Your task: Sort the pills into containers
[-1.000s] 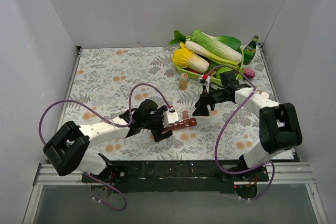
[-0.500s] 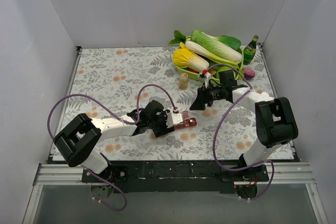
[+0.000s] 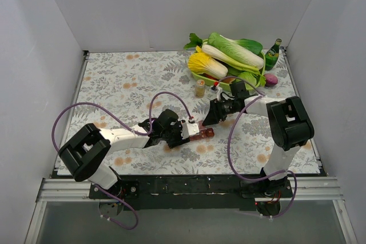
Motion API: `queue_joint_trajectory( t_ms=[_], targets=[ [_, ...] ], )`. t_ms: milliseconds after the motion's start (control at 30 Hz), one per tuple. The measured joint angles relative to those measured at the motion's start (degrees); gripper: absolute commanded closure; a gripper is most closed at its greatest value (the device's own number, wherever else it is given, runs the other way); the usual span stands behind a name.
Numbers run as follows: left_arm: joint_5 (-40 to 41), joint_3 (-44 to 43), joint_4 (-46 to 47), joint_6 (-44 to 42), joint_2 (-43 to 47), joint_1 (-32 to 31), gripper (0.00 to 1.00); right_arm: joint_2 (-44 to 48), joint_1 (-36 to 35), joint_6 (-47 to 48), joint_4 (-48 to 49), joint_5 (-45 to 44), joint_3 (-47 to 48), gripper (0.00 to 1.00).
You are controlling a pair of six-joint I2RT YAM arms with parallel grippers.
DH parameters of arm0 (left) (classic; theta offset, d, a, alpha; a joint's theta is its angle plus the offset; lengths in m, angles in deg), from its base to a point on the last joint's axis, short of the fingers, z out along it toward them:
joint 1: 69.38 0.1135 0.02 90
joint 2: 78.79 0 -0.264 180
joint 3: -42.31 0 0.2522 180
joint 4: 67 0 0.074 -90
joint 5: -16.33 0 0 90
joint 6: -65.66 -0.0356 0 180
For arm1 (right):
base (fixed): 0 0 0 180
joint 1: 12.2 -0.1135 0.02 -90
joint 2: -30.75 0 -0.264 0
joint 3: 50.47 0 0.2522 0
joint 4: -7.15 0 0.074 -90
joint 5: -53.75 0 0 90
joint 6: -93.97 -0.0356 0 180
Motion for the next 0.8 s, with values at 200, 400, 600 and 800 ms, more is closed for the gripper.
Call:
queue_joint_trajectory(
  t_ms=[200,400,600,800],
  targets=[
    [-0.31,-0.13,0.07,0.15,-0.20,0.00,0.80,-2.43,-2.43,-1.05,0.02,1.07,1.70,0.44],
    [-0.35,-0.15,0.04,0.61,-0.26,0.00,0.81,-3.37,-2.49,-0.90,-0.13,0.81,2.05,0.52],
    [-0.39,-2.08,-0.63,1.99,-2.01,0.00,0.82,-2.73,-2.49,0.42,-0.63,4.07,1.88,0.52],
    [-0.44,-4.61,-1.09,4.02,-4.33,0.00,0.82,1.03,-2.73,3.56,-3.04,7.50,1.46,0.50]
  ],
)
